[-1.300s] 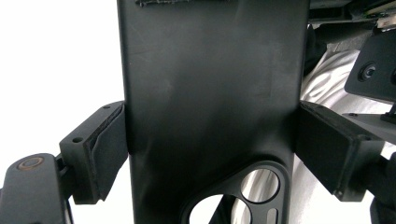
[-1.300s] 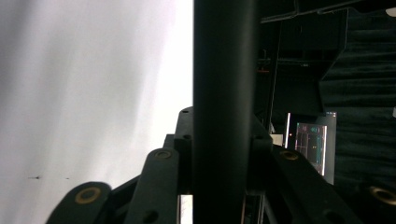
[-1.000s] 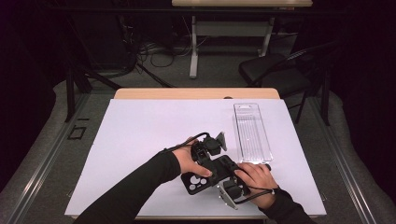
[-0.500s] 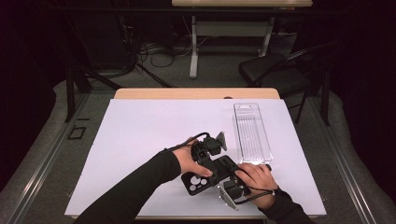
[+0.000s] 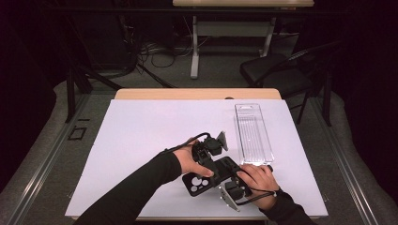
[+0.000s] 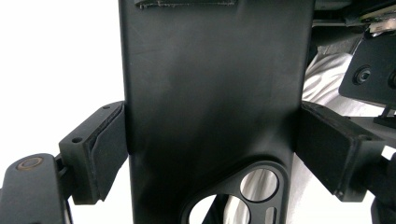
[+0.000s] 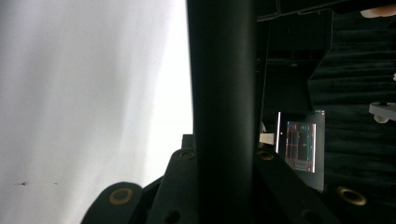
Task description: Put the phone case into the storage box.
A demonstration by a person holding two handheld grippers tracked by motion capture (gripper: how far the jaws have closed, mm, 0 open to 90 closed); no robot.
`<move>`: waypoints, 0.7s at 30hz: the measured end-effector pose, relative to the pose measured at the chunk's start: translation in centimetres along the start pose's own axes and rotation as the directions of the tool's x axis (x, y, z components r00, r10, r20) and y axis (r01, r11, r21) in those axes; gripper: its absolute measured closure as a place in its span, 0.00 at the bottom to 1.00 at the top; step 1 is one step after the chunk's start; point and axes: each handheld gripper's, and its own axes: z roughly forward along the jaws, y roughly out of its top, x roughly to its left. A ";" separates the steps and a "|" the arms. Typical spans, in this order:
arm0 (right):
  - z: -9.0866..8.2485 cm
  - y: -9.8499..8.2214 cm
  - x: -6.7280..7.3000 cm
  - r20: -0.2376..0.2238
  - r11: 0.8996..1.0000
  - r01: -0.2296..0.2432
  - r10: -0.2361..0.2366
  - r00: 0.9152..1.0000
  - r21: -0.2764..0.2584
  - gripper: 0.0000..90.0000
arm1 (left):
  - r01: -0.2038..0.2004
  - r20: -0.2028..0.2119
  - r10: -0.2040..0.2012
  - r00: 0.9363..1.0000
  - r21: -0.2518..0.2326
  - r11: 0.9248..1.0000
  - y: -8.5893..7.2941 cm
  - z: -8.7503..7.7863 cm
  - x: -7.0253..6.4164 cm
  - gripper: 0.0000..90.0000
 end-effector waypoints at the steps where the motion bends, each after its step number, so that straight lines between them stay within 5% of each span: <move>1: 0.0 0.0 0.0 0.000 1.000 0.002 -0.002 1.000 0.001 0.98 | 0.001 0.002 -0.001 1.000 -0.001 1.000 0.0 0.0 0.0 0.16; 21: 0.1 -0.1 0.2 0.013 1.000 -0.006 0.006 1.000 -0.005 0.98 | 0.008 0.013 -0.008 1.000 -0.007 1.000 0.0 0.0 0.2 0.15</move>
